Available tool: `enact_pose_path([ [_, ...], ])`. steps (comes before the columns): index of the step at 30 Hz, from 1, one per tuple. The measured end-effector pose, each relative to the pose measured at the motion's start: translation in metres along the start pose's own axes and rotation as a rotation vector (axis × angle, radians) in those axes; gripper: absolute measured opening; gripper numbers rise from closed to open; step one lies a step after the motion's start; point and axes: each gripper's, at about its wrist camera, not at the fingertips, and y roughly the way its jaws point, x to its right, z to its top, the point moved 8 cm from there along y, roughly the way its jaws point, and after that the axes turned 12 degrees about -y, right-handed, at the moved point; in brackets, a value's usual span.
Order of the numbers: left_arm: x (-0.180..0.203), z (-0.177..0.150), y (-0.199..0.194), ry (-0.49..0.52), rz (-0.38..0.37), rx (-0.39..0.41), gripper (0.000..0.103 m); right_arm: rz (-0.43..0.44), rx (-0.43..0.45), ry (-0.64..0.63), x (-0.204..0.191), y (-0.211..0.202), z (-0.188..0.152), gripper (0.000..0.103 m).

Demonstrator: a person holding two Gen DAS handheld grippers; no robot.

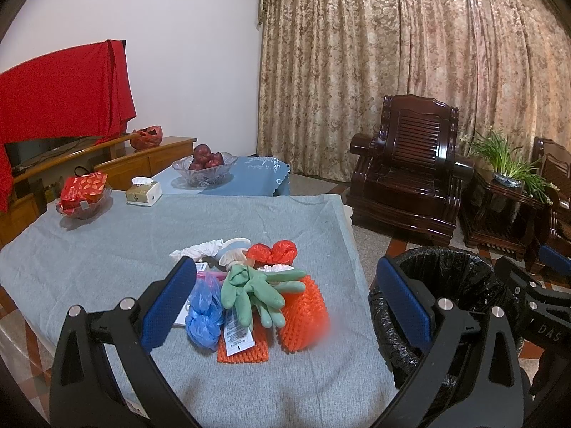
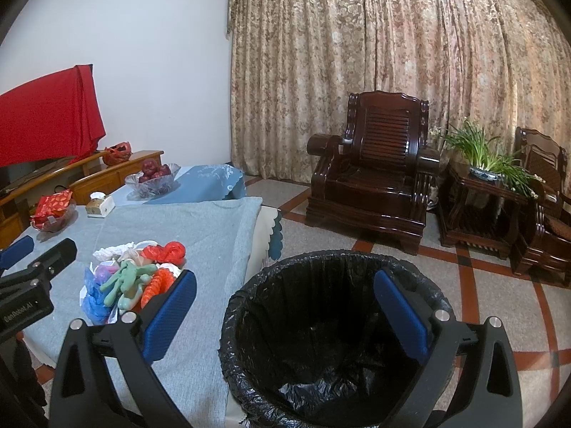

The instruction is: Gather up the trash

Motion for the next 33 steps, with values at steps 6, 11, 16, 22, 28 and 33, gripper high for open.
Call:
enact_pose_path([
  [6,0.004,-0.003,-0.004,-0.002,0.001,-0.003,0.098,0.001,-0.002,-0.001,-0.001,0.005,-0.004,0.097],
  [11,-0.006,-0.004,0.004,-0.006,0.001,-0.004,0.098,0.011,0.002,0.002,-0.007,0.011,-0.011,0.097],
  [16,-0.017,-0.001,0.011,0.001,0.014,0.018,0.098,0.048,0.008,-0.013,-0.032,0.027,-0.006,0.097],
  [22,-0.071,0.006,0.034,-0.019,0.113,0.031,0.098,0.125,0.002,-0.055,-0.062,0.041,0.005,0.097],
  [28,-0.11,-0.004,0.052,-0.037,0.18,-0.008,0.098,0.239,-0.033,-0.095,-0.109,0.071,0.008,0.096],
  [33,-0.134,-0.015,0.068,-0.033,0.223,-0.037,0.098,0.3,-0.1,-0.135,-0.139,0.103,-0.003,0.085],
])
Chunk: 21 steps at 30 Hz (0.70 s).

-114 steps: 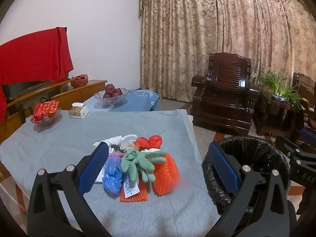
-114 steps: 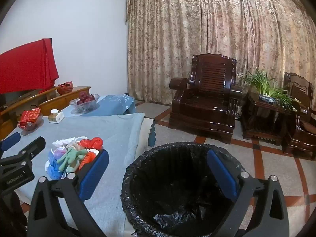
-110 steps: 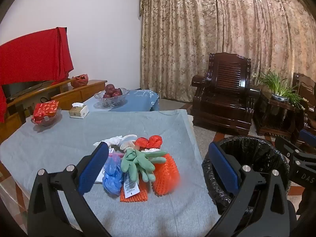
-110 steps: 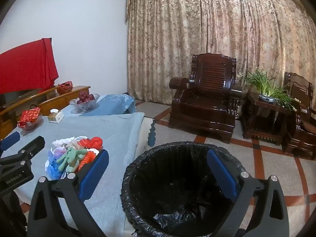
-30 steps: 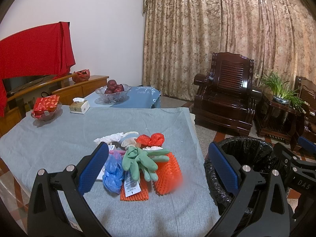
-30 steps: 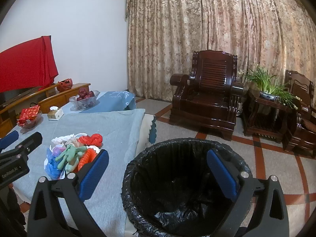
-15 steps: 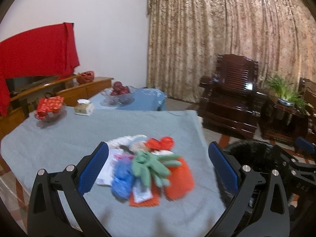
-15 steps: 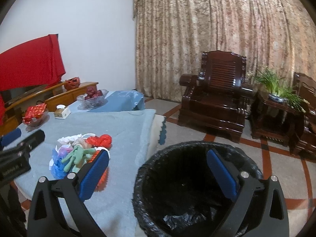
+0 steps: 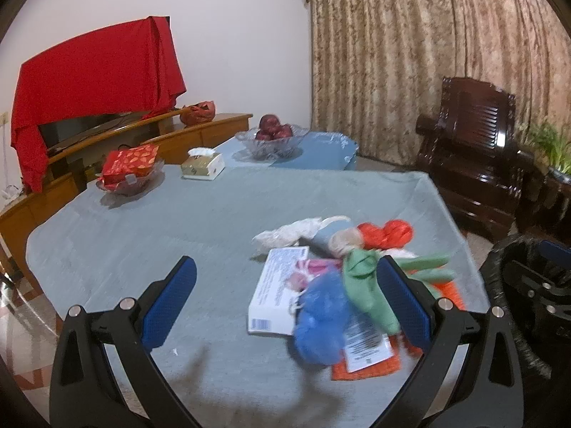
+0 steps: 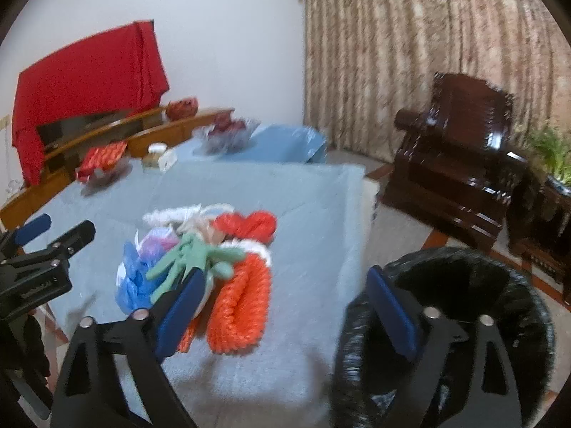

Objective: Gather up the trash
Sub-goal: 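Grasp the orange mesh scrubber with the right gripper while the left gripper approaches the green gloves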

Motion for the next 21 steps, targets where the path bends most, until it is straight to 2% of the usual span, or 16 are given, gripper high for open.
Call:
enact_pose_path([
  [4,-0.008,-0.007,0.014,0.013,0.014,-0.029,0.098,0.039,-0.08,-0.023,-0.014,0.031,-0.016,0.079],
  [9,-0.016,-0.012,0.026,0.006,-0.003,-0.052,0.098,0.078,-0.145,-0.048,-0.026,0.053,-0.036,0.071],
  [12,-0.014,-0.016,0.031,0.0,-0.02,-0.067,0.098,0.123,-0.167,-0.049,-0.032,0.063,-0.04,0.05],
  [13,-0.012,-0.017,0.031,0.0,-0.027,-0.071,0.097,0.145,-0.171,-0.048,-0.033,0.066,-0.041,0.037],
  [14,-0.011,-0.017,0.033,0.0,-0.031,-0.073,0.097,0.178,-0.175,-0.045,-0.036,0.068,-0.042,0.03],
  [18,-0.003,-0.019,0.033,0.008,-0.048,-0.085,0.096,0.217,-0.135,-0.043,-0.036,0.058,-0.036,0.024],
  [21,0.002,-0.02,0.031,-0.002,-0.064,-0.092,0.095,0.193,-0.11,-0.059,-0.033,0.051,-0.031,0.022],
])
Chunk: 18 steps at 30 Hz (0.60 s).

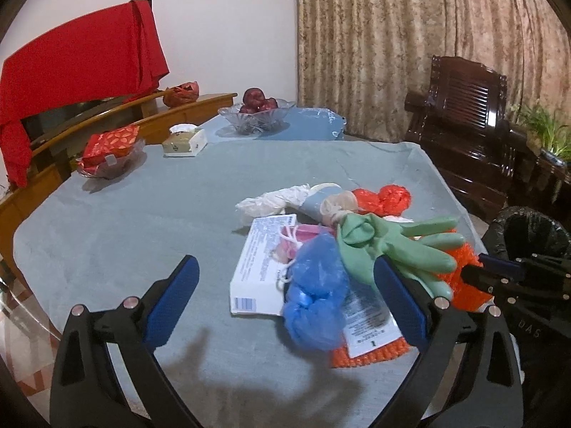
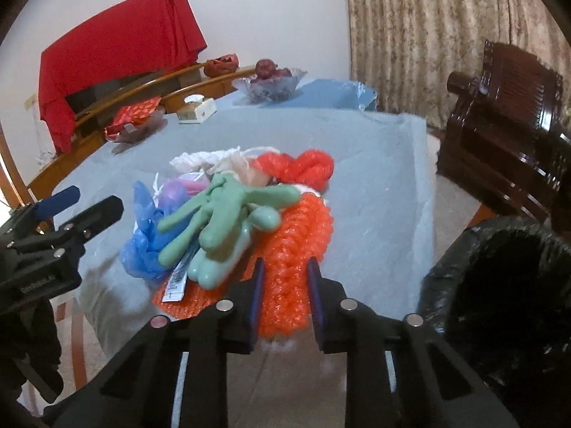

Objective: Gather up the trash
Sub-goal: 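Grasp the orange mesh scrubber with the right gripper while the left gripper approaches the green gloves, then grasp the green rubber gloves with the left gripper while the right gripper holds the scrubber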

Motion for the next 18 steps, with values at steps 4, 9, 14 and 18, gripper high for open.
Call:
enact_pose_path([
  [4,0.013,-0.001,-0.004,0.002,-0.032,-0.007,0.089,-0.021,0.028,0.014,0.008,-0.015,0.003,0.021],
  [9,0.033,-0.005,-0.001,0.026,-0.065,-0.025,0.082,-0.071,0.05,0.003,0.02,-0.026,0.009,0.021],
  [14,0.055,-0.006,0.01,0.055,-0.079,-0.037,0.076,-0.098,0.06,0.027,0.038,-0.032,0.011,0.021],
  [18,0.067,-0.005,0.027,0.065,-0.092,-0.056,0.066,-0.115,0.066,0.036,0.049,-0.034,0.012,0.021],
])
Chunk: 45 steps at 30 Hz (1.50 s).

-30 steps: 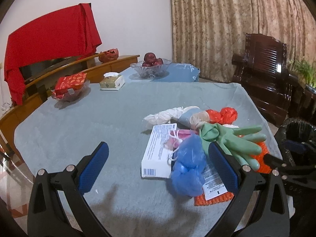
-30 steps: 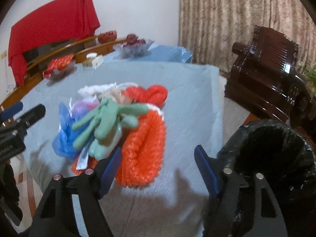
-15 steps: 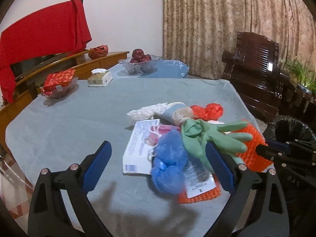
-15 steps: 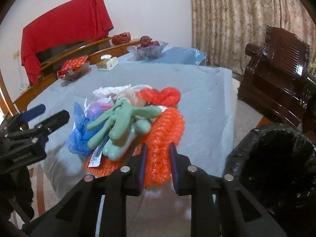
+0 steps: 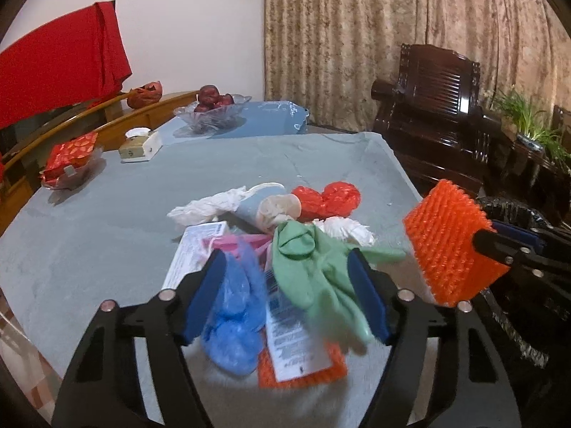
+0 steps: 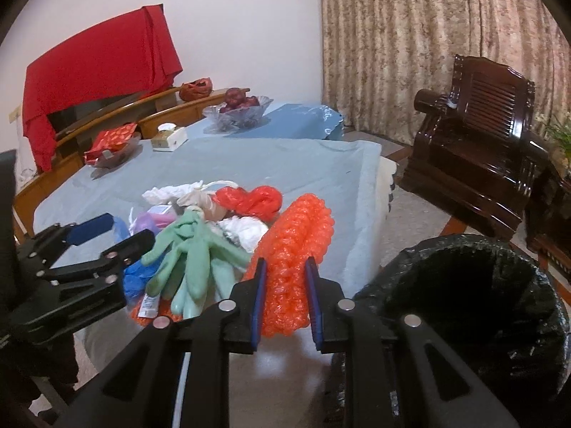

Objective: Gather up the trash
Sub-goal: 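Grasp the green rubber gloves with the left gripper while the right gripper holds the scrubber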

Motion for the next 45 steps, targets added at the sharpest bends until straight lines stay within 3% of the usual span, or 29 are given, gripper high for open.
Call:
enact_pose_path([
  [8,0.01,0.003,0.031,0.019,0.018,-0.037,0.061,-0.019,-0.001,0.012,0.01,0.002,-0.004,0.021],
  [12,0.012,-0.001,0.053,0.014,0.012,-0.092,0.048,-0.022,0.0,0.004,0.012,0.003,-0.004,0.021],
  [14,0.012,-0.004,0.063,0.013,0.015,-0.112,0.046,-0.023,-0.002,-0.002,0.013,0.005,-0.004,0.021],
  [17,0.017,-0.006,0.066,0.023,0.006,-0.109,0.032,-0.019,-0.005,0.005,0.014,0.007,-0.006,0.021],
  [21,0.023,-0.005,0.057,0.041,-0.017,-0.085,0.002,-0.016,-0.01,0.015,0.015,0.007,-0.008,0.021],
  [36,0.043,0.006,-0.001,0.056,-0.134,0.001,0.001,-0.025,0.005,0.028,0.021,-0.004,-0.007,0.021],
  [42,0.053,0.0,-0.002,0.094,-0.149,-0.012,0.002,-0.033,-0.005,0.035,0.024,-0.005,-0.01,0.021],
  [45,0.051,-0.007,0.005,0.094,-0.141,-0.049,0.009,-0.031,-0.011,0.042,0.025,-0.003,-0.011,0.021],
])
